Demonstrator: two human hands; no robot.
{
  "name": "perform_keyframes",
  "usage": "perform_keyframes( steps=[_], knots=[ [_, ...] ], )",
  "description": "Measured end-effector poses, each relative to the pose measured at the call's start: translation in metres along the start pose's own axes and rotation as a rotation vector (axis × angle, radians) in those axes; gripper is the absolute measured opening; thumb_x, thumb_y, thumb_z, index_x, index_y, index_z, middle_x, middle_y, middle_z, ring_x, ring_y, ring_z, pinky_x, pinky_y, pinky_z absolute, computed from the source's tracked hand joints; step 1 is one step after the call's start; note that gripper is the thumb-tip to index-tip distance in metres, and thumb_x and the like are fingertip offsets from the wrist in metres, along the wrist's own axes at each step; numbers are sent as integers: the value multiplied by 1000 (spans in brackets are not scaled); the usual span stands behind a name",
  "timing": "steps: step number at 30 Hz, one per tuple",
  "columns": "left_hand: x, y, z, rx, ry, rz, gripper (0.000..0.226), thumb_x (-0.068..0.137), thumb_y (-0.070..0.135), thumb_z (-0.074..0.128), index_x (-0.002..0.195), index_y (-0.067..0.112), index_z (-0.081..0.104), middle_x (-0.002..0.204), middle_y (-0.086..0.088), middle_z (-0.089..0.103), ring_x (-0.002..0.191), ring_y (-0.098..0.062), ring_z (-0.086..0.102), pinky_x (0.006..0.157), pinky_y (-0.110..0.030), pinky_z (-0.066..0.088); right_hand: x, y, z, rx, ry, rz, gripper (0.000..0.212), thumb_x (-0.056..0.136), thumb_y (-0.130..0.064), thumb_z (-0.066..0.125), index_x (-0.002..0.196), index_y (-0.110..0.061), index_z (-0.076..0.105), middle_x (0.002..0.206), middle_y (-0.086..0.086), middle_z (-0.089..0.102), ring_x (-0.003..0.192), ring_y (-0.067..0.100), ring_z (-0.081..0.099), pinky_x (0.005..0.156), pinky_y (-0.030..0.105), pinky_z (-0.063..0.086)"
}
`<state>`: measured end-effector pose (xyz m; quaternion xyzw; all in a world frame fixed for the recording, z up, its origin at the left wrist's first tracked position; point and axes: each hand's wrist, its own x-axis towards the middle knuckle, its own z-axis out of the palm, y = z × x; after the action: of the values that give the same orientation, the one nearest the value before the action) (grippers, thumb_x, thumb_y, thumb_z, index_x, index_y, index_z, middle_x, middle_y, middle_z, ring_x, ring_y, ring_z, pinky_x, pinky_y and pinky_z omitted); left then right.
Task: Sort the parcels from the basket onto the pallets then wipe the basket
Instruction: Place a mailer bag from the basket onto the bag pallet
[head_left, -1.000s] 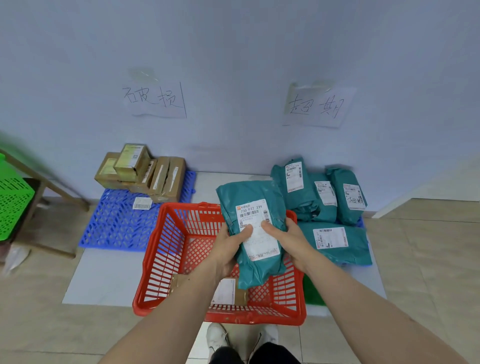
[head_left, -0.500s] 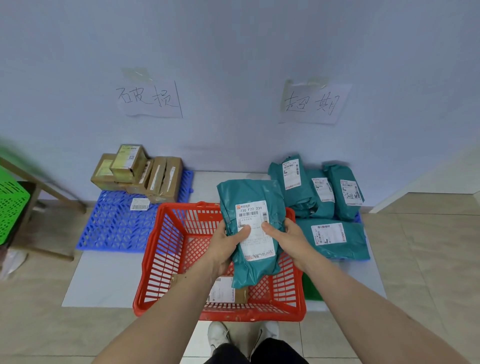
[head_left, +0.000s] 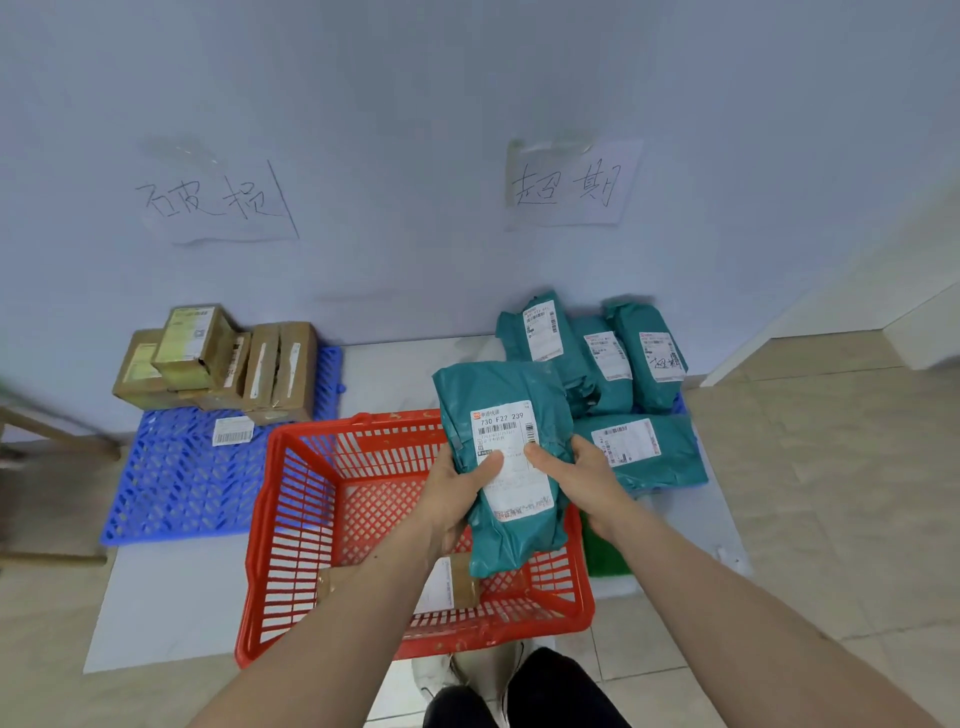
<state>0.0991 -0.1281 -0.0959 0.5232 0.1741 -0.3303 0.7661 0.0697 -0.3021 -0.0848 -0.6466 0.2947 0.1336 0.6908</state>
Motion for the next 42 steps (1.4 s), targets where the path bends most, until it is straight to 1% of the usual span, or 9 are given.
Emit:
perform_keyframes(
  steps=[5, 10, 21, 25, 28, 31, 33, 37, 42],
  knots=[
    [18, 1, 24, 57, -3, 1, 48, 87, 10, 72, 131, 17, 54, 122, -7, 70, 107, -27, 69, 93, -53, 54, 7, -7, -23, 44, 26, -5, 44, 82, -29, 79, 120, -21, 60, 112, -3, 72, 97, 12, 71, 74, 29, 60],
    [46, 0, 65, 81, 23, 21, 50, 87, 11, 73, 132, 14, 53, 122, -9, 69, 107, -28, 69, 92, -52, 55, 33, -19, -64, 58, 11, 1, 53, 80, -33, 81, 126, -18, 59, 118, -1, 70, 104, 16, 69, 89, 39, 58],
    [120, -13, 187, 54, 183, -21, 44, 85, 17, 75, 123, 17, 53, 114, -6, 72, 101, -27, 71, 83, -49, 59, 117, -49, -186, -27, -43, 13, 44, 81, -31, 80, 120, -19, 62, 110, -6, 71, 97, 8, 69, 81, 25, 56],
    [154, -18, 213, 148, 274, -21, 56, 83, 24, 78, 129, 13, 49, 119, -3, 69, 106, -24, 68, 94, -47, 55, 151, -46, -214, -52, -24, 51, 53, 78, -34, 82, 123, -16, 60, 117, -2, 71, 103, 14, 68, 95, 37, 56],
    [187, -18, 223, 376, 316, -27, 53, 83, 34, 77, 123, 15, 47, 120, 3, 62, 111, -20, 62, 94, -34, 51, 176, -42, -225, -77, 36, 62, 59, 78, -37, 82, 128, -16, 57, 122, -2, 67, 109, 16, 65, 98, 39, 53],
    [226, -19, 226, 769, 355, -44, 74, 69, 57, 73, 125, 16, 46, 129, -3, 53, 124, -28, 50, 105, -43, 44, 201, -38, -234, -110, 94, 51, 52, 83, -34, 78, 126, -17, 56, 118, -4, 65, 105, 14, 63, 86, 28, 51],
    [249, -20, 227, 979, 385, -50, 80, 79, 54, 70, 139, 12, 37, 142, -8, 38, 134, -31, 35, 112, -44, 34, 221, -34, -237, -115, 131, 39, 46, 84, -31, 78, 122, -16, 57, 116, -2, 66, 101, 13, 63, 80, 25, 50],
    [295, -23, 222, 1155, 424, -26, 105, 82, 62, 63, 155, 10, 8, 163, -11, 5, 150, -30, 5, 121, -46, 14, 270, -27, -237, -110, 206, 36, 40, 84, -30, 77, 117, -19, 58, 113, -2, 67, 103, 18, 65, 93, 39, 55],
    [350, -25, 204, 1234, 483, 14, 125, 74, 78, 57, 155, 12, -13, 164, -8, -16, 151, -26, -14, 122, -47, 1, 334, -23, -237, -120, 258, 23, 38, 85, -25, 77, 116, -12, 61, 111, 1, 68, 104, 21, 66, 95, 42, 55]
  ],
)
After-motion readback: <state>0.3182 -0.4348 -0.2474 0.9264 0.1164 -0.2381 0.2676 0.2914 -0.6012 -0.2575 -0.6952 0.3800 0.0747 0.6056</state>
